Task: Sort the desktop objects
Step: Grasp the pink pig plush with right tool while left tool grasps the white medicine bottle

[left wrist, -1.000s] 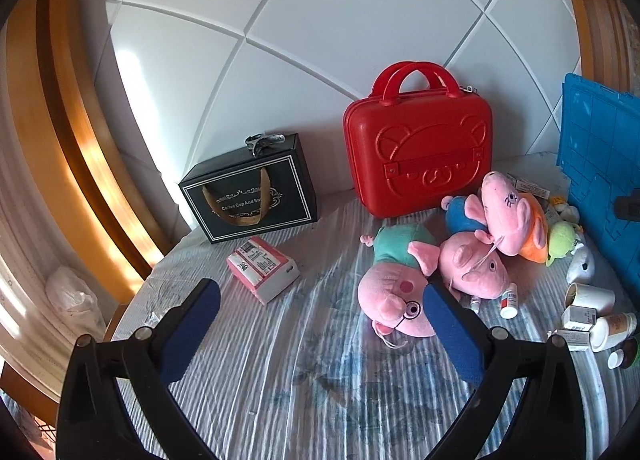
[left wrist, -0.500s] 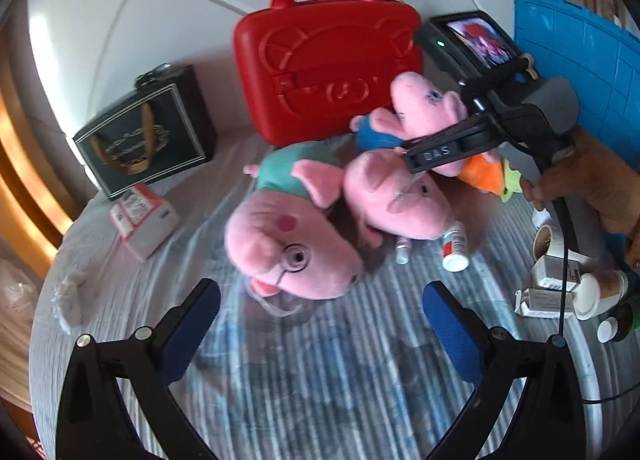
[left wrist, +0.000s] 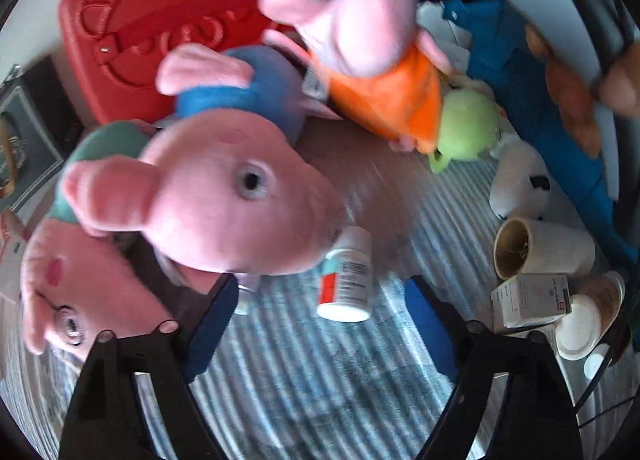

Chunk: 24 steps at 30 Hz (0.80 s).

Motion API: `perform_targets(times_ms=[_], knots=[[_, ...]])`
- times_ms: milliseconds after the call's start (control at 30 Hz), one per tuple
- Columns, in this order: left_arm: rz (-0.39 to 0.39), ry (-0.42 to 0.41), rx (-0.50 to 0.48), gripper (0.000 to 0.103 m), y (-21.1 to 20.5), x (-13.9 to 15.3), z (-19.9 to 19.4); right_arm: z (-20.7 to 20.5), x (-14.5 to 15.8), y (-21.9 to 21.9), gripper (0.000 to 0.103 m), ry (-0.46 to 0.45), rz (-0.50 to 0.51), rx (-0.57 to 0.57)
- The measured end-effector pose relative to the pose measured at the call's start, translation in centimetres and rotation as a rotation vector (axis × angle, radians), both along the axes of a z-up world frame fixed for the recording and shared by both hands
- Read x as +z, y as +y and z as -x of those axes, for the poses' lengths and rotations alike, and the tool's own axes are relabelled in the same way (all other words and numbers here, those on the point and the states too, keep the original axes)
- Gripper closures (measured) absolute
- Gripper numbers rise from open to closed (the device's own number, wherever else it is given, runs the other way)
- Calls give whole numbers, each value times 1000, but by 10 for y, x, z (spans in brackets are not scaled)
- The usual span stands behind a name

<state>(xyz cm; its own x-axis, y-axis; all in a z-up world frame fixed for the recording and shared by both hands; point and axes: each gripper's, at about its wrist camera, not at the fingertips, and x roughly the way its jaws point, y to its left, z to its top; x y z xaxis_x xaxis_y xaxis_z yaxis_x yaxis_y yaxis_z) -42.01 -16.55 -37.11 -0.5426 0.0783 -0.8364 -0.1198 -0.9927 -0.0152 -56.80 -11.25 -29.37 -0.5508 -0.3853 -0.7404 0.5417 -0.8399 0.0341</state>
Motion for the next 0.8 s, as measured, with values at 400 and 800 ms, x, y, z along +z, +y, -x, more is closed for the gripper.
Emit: perform_targets(times_ms=[400, 800], knots=[[-29, -30, -86, 76, 6, -11, 12, 3, 6, 0, 37, -15, 50, -28], [4, 96, -70, 76, -12, 74, -65, -58, 59, 29, 40, 49, 119, -56]])
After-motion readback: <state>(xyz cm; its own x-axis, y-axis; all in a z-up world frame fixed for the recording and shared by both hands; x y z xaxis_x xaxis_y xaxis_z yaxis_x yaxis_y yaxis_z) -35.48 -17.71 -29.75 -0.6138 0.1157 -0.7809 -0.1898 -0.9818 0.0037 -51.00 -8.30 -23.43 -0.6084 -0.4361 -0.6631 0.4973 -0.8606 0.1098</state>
